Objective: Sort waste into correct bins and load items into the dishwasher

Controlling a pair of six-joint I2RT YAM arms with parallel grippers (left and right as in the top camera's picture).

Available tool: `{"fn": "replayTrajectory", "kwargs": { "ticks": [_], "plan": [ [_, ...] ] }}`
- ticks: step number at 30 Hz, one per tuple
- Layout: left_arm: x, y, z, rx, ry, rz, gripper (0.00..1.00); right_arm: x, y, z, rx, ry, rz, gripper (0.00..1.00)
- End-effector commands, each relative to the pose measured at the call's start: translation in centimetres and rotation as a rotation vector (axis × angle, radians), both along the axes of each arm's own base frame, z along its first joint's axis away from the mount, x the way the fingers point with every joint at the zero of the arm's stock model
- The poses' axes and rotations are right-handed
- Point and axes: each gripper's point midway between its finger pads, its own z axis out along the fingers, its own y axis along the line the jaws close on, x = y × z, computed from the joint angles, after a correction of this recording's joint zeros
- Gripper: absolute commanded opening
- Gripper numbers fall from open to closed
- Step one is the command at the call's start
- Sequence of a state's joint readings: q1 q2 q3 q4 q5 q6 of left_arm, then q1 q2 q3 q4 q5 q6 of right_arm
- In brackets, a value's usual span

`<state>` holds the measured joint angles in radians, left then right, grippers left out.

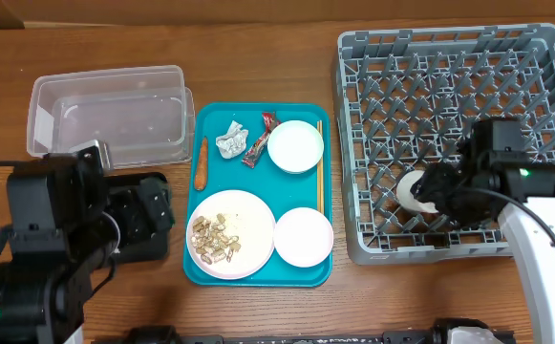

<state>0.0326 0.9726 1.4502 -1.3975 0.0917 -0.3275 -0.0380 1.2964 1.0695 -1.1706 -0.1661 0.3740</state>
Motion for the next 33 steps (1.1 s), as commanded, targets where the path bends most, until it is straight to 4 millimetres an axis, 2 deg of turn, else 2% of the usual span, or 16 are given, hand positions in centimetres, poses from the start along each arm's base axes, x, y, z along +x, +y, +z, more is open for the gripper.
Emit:
{"fn": "replayTrajectory", "kwargs": {
  "ticks": [1,2,3,5,8,12,13,15,18,23,28,33],
  "plan": [
    [-0.5,0.7,-0.3,0.018,0.028,0.052,1.00,0.9,0.0,0.7,-0.031,-0.034,0.029,0.85],
    [-0.7,0.7,-0.5,0.021,0.040,0.053,1.00,1.2,0.3,1.3,-0.037,-0.061,0.062,0.96],
    [-1.0,0.9,-0.6,0.030,0.052,0.061,1.00,1.4,0.6,2.1,-0.042,-0.086,0.091,1.00],
    [-1.7,1.6,-0.9,0.060,0.076,0.082,1.00,2.1,1.3,4.0,-0.048,-0.146,0.131,1.00],
    [-2.6,2.3,-1.3,0.093,0.105,0.108,1.00,3.2,3.4,7.3,-0.032,-0.264,0.213,1.00],
    [-2.5,2.4,-1.4,0.100,0.111,0.112,1.00,4.5,9.5,11.0,0.151,-0.434,0.395,1.00],
    [-2.4,2.4,-1.4,0.100,0.109,0.112,1.00,4.6,10.9,11.5,0.196,-0.459,0.437,1.00],
    [-2.0,2.4,-1.3,0.099,0.099,0.112,1.00,4.6,13.3,11.7,0.240,-0.480,0.503,0.92],
    [-1.5,2.4,-1.3,0.099,0.094,0.112,1.00,3.8,15.5,9.2,0.194,-0.395,0.571,0.90],
    [-1.3,2.4,-1.5,0.100,0.110,0.111,1.00,0.1,16.7,3.1,0.057,-0.119,0.666,0.84],
    [-1.0,2.4,-1.8,0.100,0.127,0.110,1.00,-2.8,18.4,-0.7,0.003,0.032,0.841,0.80],
    [-0.9,2.4,-2.0,0.100,0.137,0.110,1.00,-2.5,19.2,-3.5,-0.142,0.035,0.962,0.80]
  ]
}}
